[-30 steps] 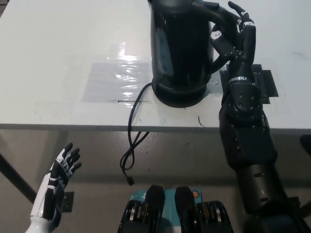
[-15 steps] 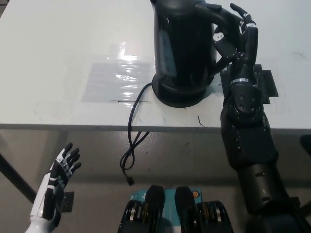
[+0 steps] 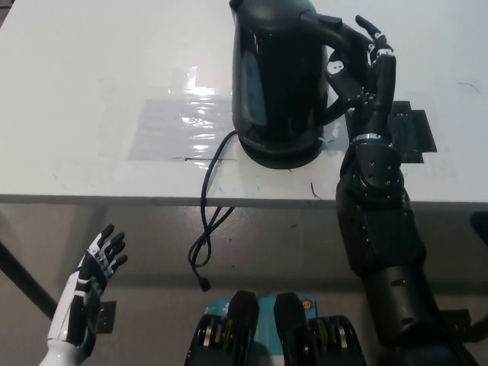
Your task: A kettle and its base are kept separately on the desk infront of the robot and the robot uses its right hand to lift the kettle by its handle and places it on its base to align it correctly.
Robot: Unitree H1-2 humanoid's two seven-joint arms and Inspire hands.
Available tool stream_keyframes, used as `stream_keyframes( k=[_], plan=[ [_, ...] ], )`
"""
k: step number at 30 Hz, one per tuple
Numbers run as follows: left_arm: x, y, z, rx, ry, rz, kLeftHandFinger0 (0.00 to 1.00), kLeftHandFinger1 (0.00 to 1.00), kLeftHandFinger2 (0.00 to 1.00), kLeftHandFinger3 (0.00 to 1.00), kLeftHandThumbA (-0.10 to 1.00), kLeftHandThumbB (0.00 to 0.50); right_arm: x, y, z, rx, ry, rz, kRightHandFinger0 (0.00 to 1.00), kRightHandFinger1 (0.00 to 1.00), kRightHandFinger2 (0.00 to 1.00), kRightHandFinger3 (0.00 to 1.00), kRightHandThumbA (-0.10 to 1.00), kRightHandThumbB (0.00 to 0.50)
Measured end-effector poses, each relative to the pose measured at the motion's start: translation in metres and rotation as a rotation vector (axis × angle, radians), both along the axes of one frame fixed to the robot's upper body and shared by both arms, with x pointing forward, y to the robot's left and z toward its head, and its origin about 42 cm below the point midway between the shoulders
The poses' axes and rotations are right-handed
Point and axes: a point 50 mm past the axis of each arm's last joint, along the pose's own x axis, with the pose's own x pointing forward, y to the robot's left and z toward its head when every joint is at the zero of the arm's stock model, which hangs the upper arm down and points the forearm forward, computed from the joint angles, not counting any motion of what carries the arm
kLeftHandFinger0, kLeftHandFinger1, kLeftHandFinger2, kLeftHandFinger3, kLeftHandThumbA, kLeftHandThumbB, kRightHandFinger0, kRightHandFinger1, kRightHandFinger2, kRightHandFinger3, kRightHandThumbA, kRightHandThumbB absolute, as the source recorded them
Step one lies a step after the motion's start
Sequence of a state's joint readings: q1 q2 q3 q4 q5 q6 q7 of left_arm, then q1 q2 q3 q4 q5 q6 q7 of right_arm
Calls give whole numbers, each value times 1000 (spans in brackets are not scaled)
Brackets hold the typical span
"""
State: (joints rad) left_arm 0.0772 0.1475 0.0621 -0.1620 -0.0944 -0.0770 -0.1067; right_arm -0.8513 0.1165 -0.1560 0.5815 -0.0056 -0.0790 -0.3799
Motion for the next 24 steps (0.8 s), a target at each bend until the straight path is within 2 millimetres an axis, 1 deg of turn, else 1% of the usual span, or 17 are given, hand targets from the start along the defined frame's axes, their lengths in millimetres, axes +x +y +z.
stream_keyframes(
  k=[3, 5, 7, 13, 15, 20, 21, 22, 24],
  plan=[
    [0, 0, 0, -1, 0, -1, 1000, 1000, 1000, 1000, 1000, 246, -1, 0, -3, 18, -4, 1, 0, 309, 740, 821, -100, 74],
    [0, 0, 0, 0, -1, -1, 1000, 1000, 1000, 1000, 1000, 265, -1, 1, -4, 26, -4, 1, 0, 301, 723, 813, -100, 79],
    [1, 0, 0, 0, -2, -1, 1000, 1000, 1000, 1000, 1000, 262, -1, 1, -6, 29, -7, 2, 0, 314, 723, 803, -100, 94],
    [2, 0, 1, 1, -6, -2, 1000, 1000, 1000, 1000, 1000, 279, 0, 3, -10, 35, -19, 1, 0, 301, 725, 797, -100, 86],
    [2, 0, 2, 1, -6, -2, 1000, 1000, 1000, 1000, 1000, 269, -1, 3, -10, 36, -22, 0, 0, 311, 734, 800, -100, 72],
    [2, 1, 2, 4, -5, -1, 1000, 1000, 1000, 1000, 1000, 245, -1, 2, -10, 28, -27, 0, 0, 309, 737, 803, -100, 70],
    [2, 1, 2, 4, -5, -1, 1000, 1000, 1000, 1000, 1000, 242, -1, 2, -10, 21, -30, 0, 0, 291, 725, 803, -100, 70],
    [2, 1, 2, 4, -5, -1, 1000, 1000, 1000, 1000, 1000, 241, -1, 2, -10, 17, -31, 0, 0, 280, 714, 796, -100, 73],
    [2, 1, 2, 3, -5, -2, 1000, 1000, 1000, 1000, 1000, 254, -1, 1, -10, 9, -34, 0, 0, 279, 709, 795, -100, 91]
  ],
)
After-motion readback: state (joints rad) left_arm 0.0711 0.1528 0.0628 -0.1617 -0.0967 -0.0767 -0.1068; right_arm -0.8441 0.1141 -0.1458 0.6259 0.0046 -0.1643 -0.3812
